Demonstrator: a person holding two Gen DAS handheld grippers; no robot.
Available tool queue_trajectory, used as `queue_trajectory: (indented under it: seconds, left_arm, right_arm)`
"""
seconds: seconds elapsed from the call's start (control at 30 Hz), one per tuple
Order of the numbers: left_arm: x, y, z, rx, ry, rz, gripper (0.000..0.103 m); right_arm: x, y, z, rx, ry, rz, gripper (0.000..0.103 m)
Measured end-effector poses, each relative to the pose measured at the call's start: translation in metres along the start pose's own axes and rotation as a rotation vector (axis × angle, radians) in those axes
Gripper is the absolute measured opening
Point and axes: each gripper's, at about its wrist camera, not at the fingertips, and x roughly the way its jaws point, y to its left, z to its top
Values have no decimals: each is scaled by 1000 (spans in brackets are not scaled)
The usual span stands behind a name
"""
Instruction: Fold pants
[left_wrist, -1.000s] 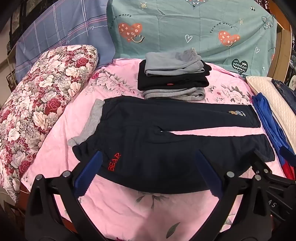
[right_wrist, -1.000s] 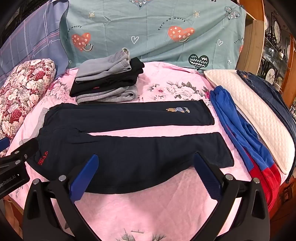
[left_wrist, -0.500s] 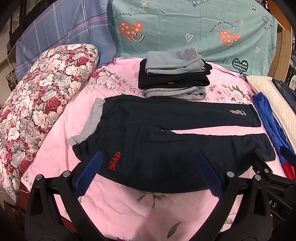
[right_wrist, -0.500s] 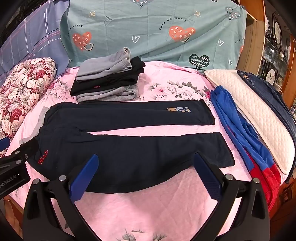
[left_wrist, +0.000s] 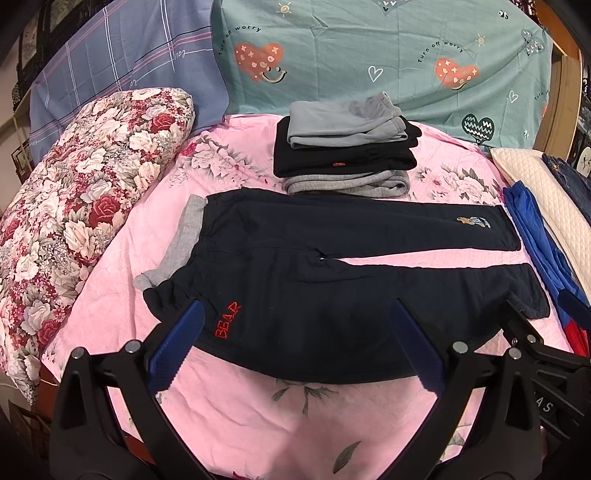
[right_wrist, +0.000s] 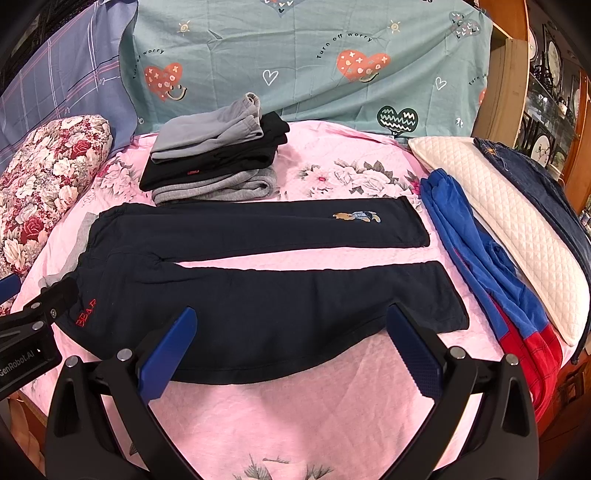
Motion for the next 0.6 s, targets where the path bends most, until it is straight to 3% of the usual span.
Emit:
queue_trajectory:
  seconds: [0.6]
  left_arm:
    - [0,0,1,-1,4,0,101]
  right_arm:
    - [1,0,0,1,2,1,102]
